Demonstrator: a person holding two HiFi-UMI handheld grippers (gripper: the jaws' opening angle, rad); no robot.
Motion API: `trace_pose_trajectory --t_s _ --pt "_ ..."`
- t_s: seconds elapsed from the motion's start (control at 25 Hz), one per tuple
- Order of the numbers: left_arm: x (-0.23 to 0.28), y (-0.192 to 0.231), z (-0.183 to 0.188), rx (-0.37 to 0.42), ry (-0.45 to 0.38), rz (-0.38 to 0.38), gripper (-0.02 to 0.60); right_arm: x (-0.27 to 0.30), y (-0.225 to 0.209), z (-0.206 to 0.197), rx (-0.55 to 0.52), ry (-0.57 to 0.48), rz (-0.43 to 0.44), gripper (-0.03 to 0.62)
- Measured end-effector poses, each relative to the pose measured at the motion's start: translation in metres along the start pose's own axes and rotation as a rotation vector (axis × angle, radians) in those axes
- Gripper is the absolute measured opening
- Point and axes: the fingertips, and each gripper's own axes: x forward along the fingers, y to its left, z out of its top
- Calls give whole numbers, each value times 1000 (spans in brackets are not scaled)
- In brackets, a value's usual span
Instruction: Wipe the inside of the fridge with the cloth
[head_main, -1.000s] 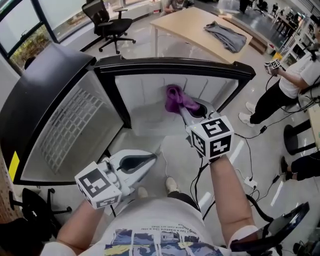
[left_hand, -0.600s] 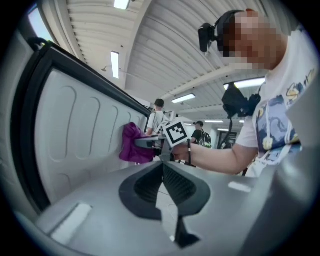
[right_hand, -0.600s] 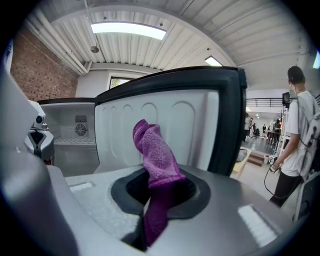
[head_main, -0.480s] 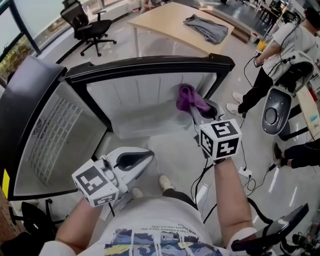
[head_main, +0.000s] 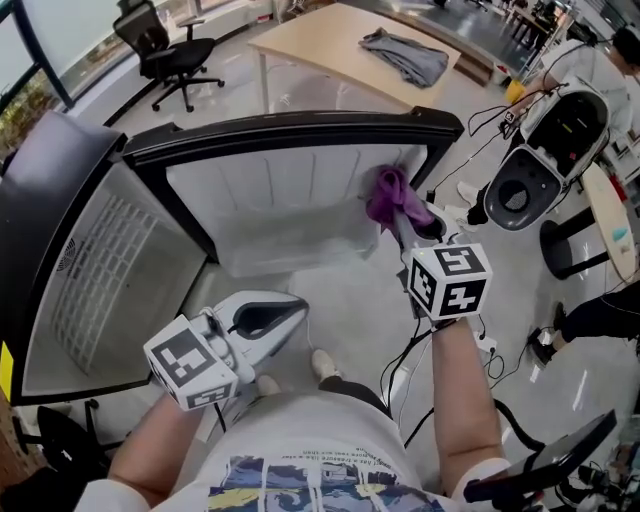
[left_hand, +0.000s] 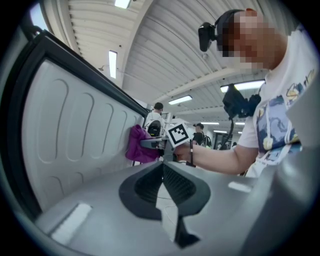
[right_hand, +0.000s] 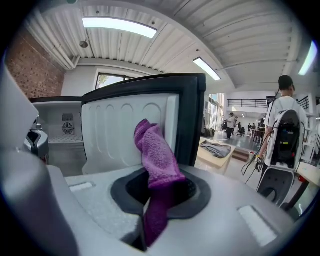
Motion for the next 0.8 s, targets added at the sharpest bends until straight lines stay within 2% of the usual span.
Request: trace_pose_trajectory --t_s 0.24,0.48,0.8 --pt "-12 -1 -1 -4 -5 17 5 -9 26 7 -4 -14 60 55" --pt "-35 1 -3 -12 -12 59 5 -5 85 19 -33 -45 186 55" --pt "-82 -1 -8 -16 -10 151 5 22 179 12 -76 -34 367 55"
